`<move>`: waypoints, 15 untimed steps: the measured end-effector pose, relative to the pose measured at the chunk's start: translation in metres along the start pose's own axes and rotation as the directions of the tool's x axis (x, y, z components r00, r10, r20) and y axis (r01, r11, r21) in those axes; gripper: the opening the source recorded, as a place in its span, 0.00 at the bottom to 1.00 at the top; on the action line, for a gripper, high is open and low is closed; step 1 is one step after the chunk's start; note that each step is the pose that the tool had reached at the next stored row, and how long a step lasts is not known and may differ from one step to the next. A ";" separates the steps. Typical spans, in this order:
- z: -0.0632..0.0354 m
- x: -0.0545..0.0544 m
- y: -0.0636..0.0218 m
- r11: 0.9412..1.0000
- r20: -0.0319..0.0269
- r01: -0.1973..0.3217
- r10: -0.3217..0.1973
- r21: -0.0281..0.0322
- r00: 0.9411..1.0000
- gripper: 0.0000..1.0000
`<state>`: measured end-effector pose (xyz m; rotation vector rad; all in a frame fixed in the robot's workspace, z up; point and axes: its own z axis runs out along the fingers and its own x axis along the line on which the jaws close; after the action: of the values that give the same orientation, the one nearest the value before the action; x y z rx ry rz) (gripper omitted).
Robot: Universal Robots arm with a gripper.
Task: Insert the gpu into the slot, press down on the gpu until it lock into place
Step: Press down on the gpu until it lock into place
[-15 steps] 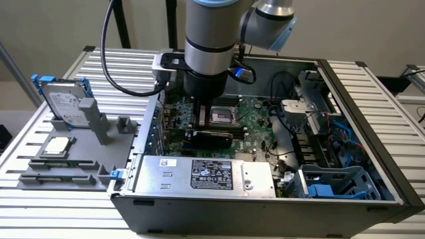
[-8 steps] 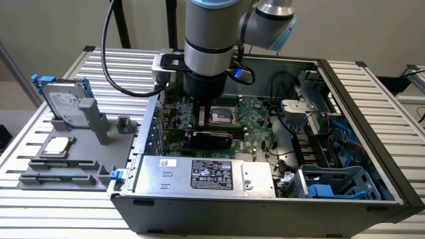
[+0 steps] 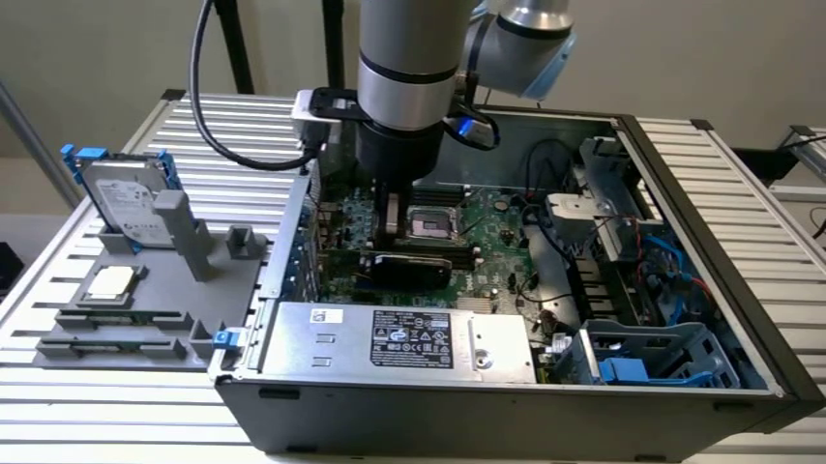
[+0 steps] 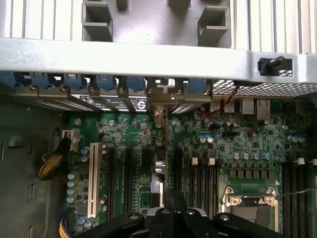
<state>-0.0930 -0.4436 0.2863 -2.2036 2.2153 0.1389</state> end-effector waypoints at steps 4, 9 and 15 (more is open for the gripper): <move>-0.0029 0.000 0.0003 1.000 0.012 0.001 -0.001 0.000 1.000 0.11; -0.0028 0.001 0.0043 1.000 0.018 0.000 0.001 -0.026 1.000 0.11; -0.0026 0.001 0.0089 0.997 0.017 -0.002 0.004 -0.079 1.000 0.11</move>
<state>-0.1018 -0.4451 0.2892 -2.2291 2.2421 0.2495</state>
